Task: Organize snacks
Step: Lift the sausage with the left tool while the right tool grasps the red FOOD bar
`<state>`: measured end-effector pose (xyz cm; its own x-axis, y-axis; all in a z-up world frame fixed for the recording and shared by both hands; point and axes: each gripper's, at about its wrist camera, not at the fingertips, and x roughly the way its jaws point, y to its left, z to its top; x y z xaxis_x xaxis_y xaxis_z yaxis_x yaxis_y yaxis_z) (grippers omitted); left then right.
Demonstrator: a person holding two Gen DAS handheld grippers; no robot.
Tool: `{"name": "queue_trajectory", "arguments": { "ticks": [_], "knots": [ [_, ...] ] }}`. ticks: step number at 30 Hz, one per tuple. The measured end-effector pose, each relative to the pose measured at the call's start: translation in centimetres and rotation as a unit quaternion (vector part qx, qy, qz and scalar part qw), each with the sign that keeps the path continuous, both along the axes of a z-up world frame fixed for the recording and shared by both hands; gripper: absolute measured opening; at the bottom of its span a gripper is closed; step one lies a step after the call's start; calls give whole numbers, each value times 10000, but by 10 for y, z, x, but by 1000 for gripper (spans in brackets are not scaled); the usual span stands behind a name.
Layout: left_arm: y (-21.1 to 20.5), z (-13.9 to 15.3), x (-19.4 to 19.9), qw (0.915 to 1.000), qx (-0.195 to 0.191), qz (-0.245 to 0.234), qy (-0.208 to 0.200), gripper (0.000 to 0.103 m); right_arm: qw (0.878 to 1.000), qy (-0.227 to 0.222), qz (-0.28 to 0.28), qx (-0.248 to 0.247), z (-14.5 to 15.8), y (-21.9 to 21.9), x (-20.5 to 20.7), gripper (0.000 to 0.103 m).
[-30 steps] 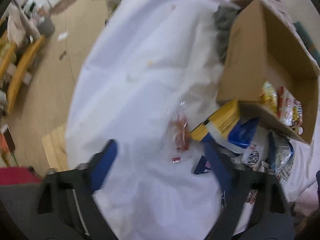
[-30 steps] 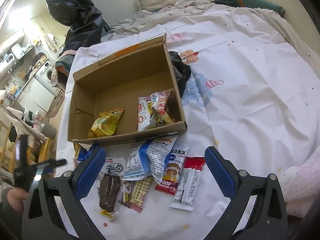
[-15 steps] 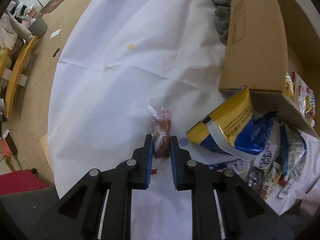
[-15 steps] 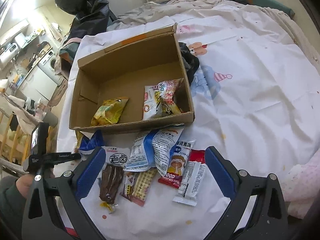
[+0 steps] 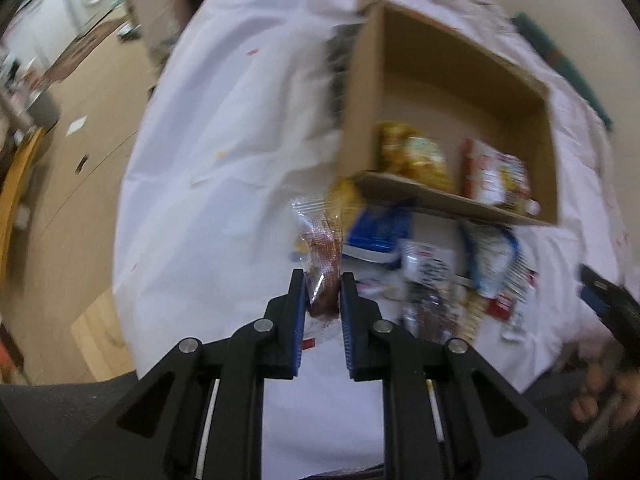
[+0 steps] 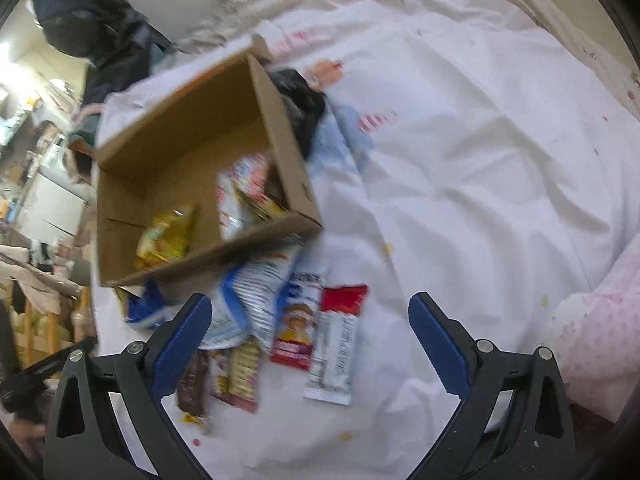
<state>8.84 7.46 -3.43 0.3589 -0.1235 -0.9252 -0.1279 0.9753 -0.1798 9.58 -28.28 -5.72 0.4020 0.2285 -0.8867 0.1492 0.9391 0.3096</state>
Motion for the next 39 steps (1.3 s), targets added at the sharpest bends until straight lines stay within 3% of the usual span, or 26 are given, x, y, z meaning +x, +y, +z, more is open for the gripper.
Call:
{"name": "queue_trajectory", "arguments": {
  "ticks": [2, 4, 13, 15, 16, 17, 19, 25, 32, 33, 35, 39],
  "knots": [
    [-3, 1, 0, 9999, -38, -142, -91, 13, 9986, 521, -33, 42, -22, -2, 5, 65],
    [-8, 1, -3, 9996, -48, -244, -153, 13, 9963, 855, -75, 53, -37, -2, 8, 50],
    [-8, -18, 2, 9990, -425, -153, -22, 13, 9890, 1371, 274, -486, -70, 24, 15, 50],
    [-9, -17, 0, 9991, -381, -174, -75, 13, 9875, 1415, 360, -588, -74, 29, 16, 45],
    [-10, -16, 0, 9991, -365, -190, -90, 13, 9870, 1427, 412, -612, -75, 31, 16, 32],
    [-10, -16, 1, 9991, -374, -197, -91, 13, 9870, 1419, 413, -637, -74, 31, 13, 32],
    [-11, -16, 2, 9990, -389, -202, -87, 13, 9891, 1295, 323, -624, -69, 27, 10, 32],
    [-12, -15, 2, 9990, -392, -212, -93, 13, 9997, 56, 10, -227, -16, 16, -8, 32],
    [-16, -13, 0, 9992, -172, -222, -278, 13, 9899, -1292, 245, 526, 40, 28, -12, 32],
    [-16, -13, 0, 9992, -147, -204, -315, 13, 9879, -1395, 349, 574, 47, 29, -11, 32],
    [-15, -11, -1, 9990, -114, -174, -407, 13, 9856, -1418, 525, 752, 50, 38, -8, 22],
    [-18, -4, -1, 9982, -5, -218, -561, 13, 9840, -1396, 706, 855, 50, 49, -3, 22]
  ]
}}
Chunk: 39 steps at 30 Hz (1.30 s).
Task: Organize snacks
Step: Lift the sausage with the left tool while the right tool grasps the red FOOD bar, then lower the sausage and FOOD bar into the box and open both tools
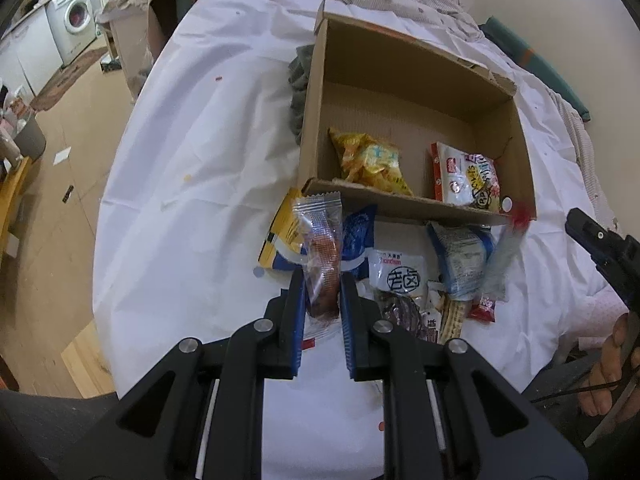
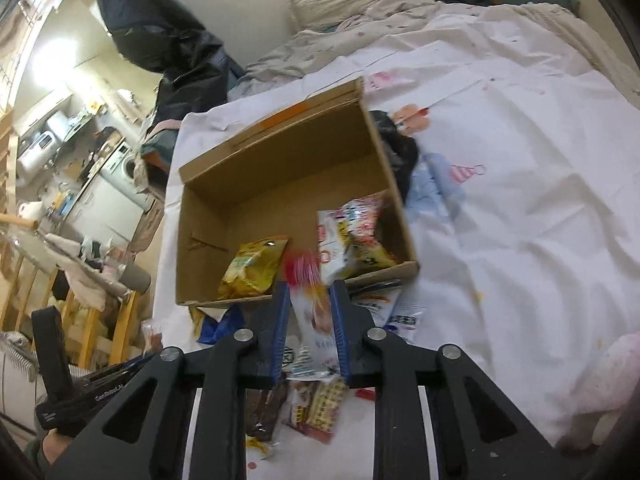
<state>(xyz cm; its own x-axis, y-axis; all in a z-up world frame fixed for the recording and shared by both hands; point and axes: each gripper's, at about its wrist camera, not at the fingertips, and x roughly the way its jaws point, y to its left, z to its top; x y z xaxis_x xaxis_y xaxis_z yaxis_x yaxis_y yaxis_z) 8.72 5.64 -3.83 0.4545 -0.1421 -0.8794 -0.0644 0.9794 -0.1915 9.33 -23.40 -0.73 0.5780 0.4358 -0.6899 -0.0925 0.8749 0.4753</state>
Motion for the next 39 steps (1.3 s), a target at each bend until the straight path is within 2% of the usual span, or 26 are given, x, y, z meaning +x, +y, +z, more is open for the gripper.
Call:
{"name": "queue_trajectory", "arguments": {
  "ticks": [2, 4, 7, 8, 9, 11, 12, 14, 15, 17, 19, 21, 22, 23, 25, 28, 30, 33, 35, 39],
  "knots": [
    [-3, 8, 4, 9999, 40, -80, -104, 13, 9999, -56, 127, 32, 3, 6, 4, 21],
    [-6, 18, 9, 9997, 15, -150, -212, 13, 9997, -91, 229, -1, 8, 11, 6, 14],
    [-8, 30, 14, 9985, 65, -205, -498, 13, 9999, -17, 11, 124, 5, 2, 9, 14],
    [-7, 31, 14, 9984, 67, -183, -533, 13, 9994, 195, -57, 268, -2, -3, 11, 20],
    [-7, 30, 14, 9984, 21, -155, -550, 13, 9987, 363, -75, 361, -8, -6, 14, 21],
    [-9, 25, 13, 9986, -10, -156, -504, 13, 9939, 1036, -116, 365, -34, -7, 20, 26],
    [-10, 23, 12, 9988, 1, -159, -470, 13, 9912, 1277, -36, 334, -45, -3, 21, 26],
    [-12, 20, 10, 9989, -11, -185, -436, 13, 9817, 1824, 495, 238, -66, 16, 20, 26],
    [-12, 20, 9, 9989, -16, -197, -434, 13, 9750, 2056, 843, -64, -75, 33, 15, 26],
    [-11, 20, 8, 9989, -58, -205, -423, 13, 9648, 2112, 1304, -870, -85, 61, 5, 29],
    [-9, 19, 8, 9991, -76, -175, -390, 13, 9513, 2108, 1725, -1444, -94, 84, -2, 31],
    [-7, 16, 8, 9994, -77, -149, -316, 14, 9399, 2046, 2036, -1823, -100, 103, -7, 41],
    [-6, 15, 8, 9995, -93, -140, -276, 14, 9351, 1965, 2116, -2056, -102, 111, -9, 52],
    [-5, 13, 8, 9996, -120, -127, -235, 14, 9316, 1887, 2141, -2250, -104, 116, -10, 53],
    [-4, 12, 8, 9997, -136, -110, -194, 14, 9286, 1892, 2206, -2306, -106, 120, -11, 51],
    [-3, 13, 6, 9997, -90, -105, -223, 14, 9312, 1935, 2207, -2160, -106, 118, -8, 34],
    [-2, 13, 5, 9997, -53, -99, -239, 14, 9350, 1924, 2167, -2043, -103, 114, -7, 34],
    [-1, 13, 3, 9997, -43, -63, -245, 14, 9468, 1681, 2120, -1745, -84, 107, -12, 34],
    [-1, 15, 2, 9995, -17, -65, -298, 14, 9599, 1368, 2045, -1345, -62, 96, -12, 34],
    [-3, 23, 3, 9990, 30, -100, -445, 14, 9786, 712, 1811, -671, -23, 75, -11, 34]
  ]
}}
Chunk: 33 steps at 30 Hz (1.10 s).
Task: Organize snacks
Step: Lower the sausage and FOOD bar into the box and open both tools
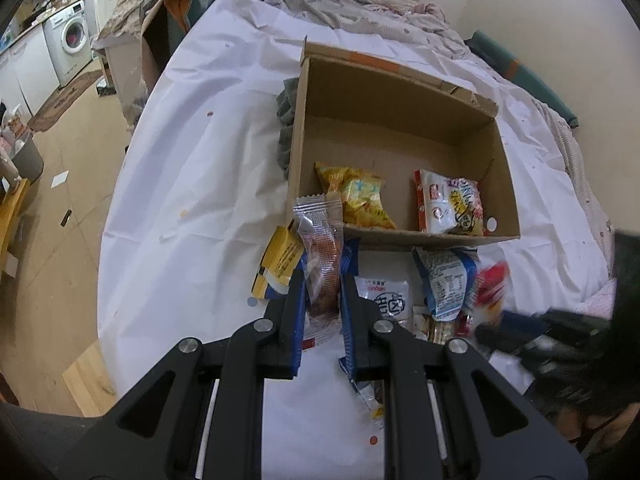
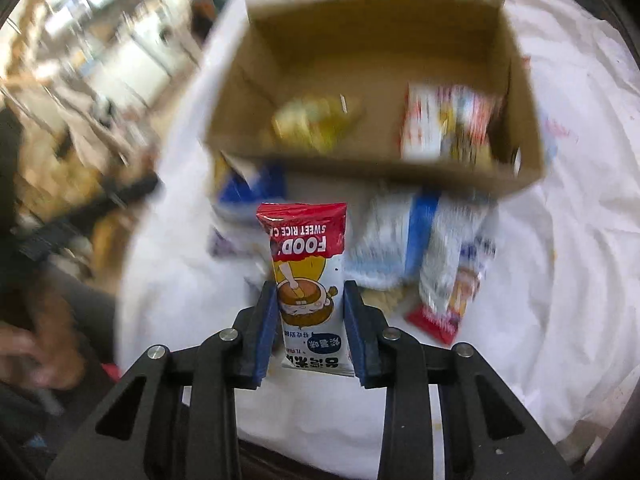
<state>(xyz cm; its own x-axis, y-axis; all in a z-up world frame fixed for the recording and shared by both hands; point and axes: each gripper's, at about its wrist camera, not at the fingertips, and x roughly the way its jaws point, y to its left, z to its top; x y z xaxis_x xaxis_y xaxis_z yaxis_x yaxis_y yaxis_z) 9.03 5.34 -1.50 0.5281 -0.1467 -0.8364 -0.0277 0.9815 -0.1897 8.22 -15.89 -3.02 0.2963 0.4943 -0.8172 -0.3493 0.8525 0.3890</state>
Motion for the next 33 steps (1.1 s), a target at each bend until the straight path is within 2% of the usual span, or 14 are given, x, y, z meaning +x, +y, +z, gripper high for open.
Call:
{"name": "queue_trajectory", "arguments": {
  "ticks": [2, 4, 10, 14, 18, 22, 24, 26, 28, 33],
  "knots": [
    [-2, 7, 5, 10000, -27, -59, -48, 14, 9993, -268, -146, 238, 18, -7, 3, 34],
    [-4, 17, 11, 9999, 27, -102, -132, 13, 9987, -413, -228, 184, 27, -4, 12, 34],
    [-3, 52, 42, 9990, -76, -154, -423, 13, 9957, -628, -574, 357, 46, -16, 52, 34],
    [-10, 57, 72, 9986, 83, -248, -465, 14, 9924, -905, -665, 493, 62, -25, 71, 34],
    [-22, 53, 94, 9979, 177, -366, -503, 14, 9864, -994, -1031, 806, 49, -38, 82, 34],
    [-30, 30, 97, 9964, 232, -415, -700, 13, 9857, -858, -1316, 605, 27, -42, 91, 34],
    [-32, 20, 100, 9973, 297, -318, -587, 13, 9866, -834, -1296, 534, 22, -40, 95, 34],
    [-31, 16, 104, 9977, 142, -374, -538, 14, 9874, -818, -1263, 480, 19, -39, 95, 34],
    [-30, 15, 105, 9970, 342, -341, -612, 14, 9886, -733, -1226, 475, 16, -36, 94, 34],
    [-22, 5, 107, 9990, 104, -214, -374, 14, 9896, -616, -1258, 315, 7, -29, 96, 34]
  ]
}}
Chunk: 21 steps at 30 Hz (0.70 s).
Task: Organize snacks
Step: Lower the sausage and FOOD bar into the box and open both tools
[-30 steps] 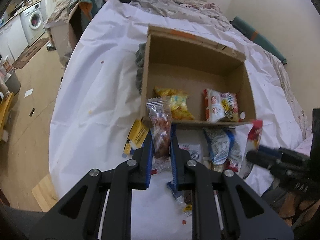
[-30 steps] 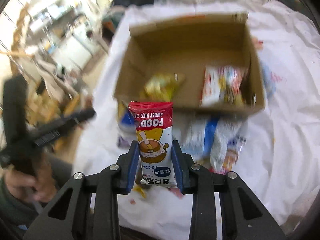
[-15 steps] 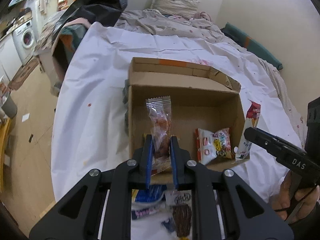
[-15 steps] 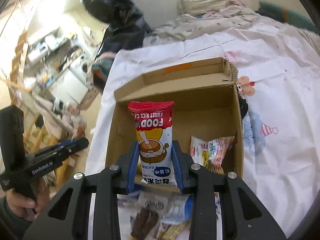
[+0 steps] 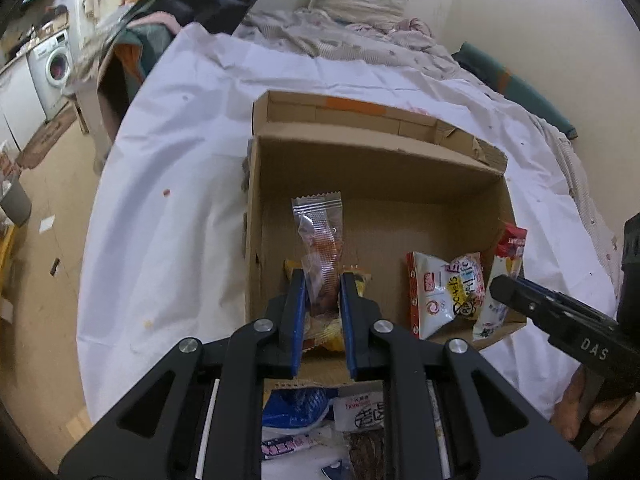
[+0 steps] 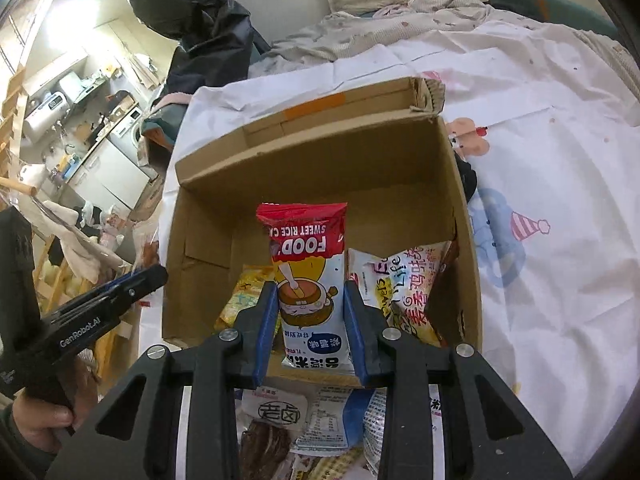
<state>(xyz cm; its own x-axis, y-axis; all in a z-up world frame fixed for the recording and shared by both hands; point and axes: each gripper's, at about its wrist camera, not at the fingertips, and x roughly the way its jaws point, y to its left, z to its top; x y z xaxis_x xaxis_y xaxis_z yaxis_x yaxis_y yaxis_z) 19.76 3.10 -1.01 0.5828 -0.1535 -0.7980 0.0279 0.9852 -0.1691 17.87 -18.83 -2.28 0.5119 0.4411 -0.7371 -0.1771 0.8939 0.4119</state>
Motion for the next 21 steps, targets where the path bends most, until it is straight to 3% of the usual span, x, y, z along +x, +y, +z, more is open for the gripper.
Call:
{"name": "queue_trajectory", "arguments": {
  "ticks": [9, 18, 20, 21],
  "knots": [
    [0, 0, -3, 10000, 92, 9, -37, 14, 9998, 180, -9, -26, -7, 1, 0, 34],
    [-1, 2, -7, 9996, 226, -17, -138, 15, 9999, 56, 53, -135, -3, 7, -2, 36],
    [-3, 3, -7, 9995, 265, 4, -178, 18, 9999, -11, 100, -126, 0, 8, -4, 37],
    [-3, 3, -7, 9995, 265, 4, -198, 25, 9999, -22, 108, -113, 0, 8, -4, 38]
  ]
}}
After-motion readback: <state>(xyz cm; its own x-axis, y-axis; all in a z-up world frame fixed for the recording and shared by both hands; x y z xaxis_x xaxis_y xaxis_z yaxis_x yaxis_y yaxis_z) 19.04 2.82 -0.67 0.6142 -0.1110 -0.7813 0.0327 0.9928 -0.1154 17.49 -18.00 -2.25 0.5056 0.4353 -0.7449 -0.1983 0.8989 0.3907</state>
